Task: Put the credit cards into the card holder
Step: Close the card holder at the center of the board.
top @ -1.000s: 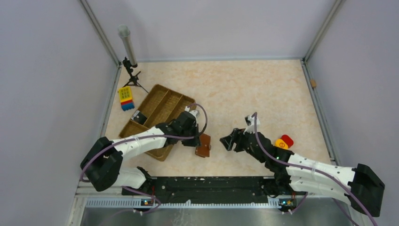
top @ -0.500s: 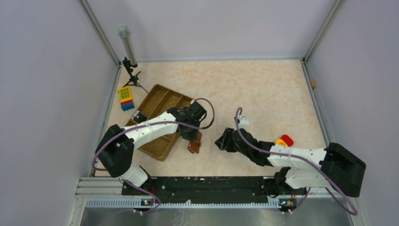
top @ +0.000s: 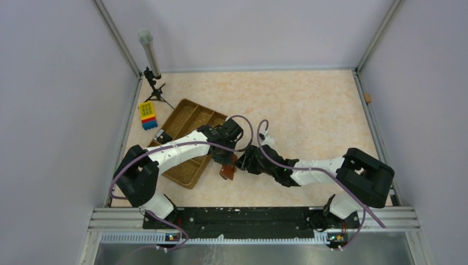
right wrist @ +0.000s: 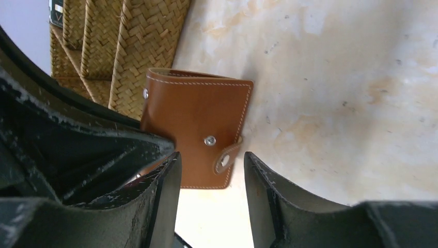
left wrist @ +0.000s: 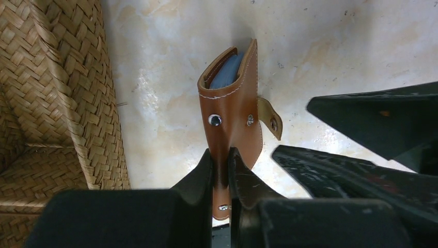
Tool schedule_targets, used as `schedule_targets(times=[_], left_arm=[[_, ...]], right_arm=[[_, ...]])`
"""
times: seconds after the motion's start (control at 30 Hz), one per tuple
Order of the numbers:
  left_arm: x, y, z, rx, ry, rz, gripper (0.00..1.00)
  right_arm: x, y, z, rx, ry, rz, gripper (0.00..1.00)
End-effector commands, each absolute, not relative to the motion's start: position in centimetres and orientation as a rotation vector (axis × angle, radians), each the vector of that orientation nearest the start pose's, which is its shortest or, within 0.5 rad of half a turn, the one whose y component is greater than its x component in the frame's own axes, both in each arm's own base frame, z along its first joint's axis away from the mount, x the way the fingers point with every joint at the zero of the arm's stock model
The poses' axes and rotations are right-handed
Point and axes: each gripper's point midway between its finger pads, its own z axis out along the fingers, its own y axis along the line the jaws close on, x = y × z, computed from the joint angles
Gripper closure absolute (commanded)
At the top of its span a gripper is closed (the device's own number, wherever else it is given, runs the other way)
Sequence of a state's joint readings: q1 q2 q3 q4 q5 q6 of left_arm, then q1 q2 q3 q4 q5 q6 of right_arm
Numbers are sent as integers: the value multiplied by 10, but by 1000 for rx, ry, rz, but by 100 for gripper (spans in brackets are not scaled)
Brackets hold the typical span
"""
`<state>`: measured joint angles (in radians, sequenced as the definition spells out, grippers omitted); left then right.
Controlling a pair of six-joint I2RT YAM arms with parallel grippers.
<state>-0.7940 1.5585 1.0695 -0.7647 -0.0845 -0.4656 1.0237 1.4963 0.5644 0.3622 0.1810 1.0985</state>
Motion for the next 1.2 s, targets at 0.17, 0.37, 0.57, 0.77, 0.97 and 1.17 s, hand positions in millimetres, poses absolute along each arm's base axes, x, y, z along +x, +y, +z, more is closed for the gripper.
schedule_targets(times=[0.17, 0.37, 0.57, 0.77, 0.97, 1.17], left_arm=[[200, -197, 47, 516, 2844, -34, 100], [201, -195, 48, 522, 2839, -28, 100], [202, -194, 48, 528, 2833, -14, 100], [203, -193, 47, 530, 2830, -8, 100], [203, -192, 47, 530, 2827, -3, 100], [202, -191, 46, 533, 2828, 2, 100]], right_arm=[[209, 378, 63, 241, 2344, 1026, 59], [204, 373, 53, 255, 2375, 963, 71], [200, 364, 50, 264, 2385, 914, 77], [194, 354, 51, 267, 2376, 876, 78], [192, 345, 58, 258, 2359, 833, 75], [193, 341, 57, 253, 2358, 806, 74]])
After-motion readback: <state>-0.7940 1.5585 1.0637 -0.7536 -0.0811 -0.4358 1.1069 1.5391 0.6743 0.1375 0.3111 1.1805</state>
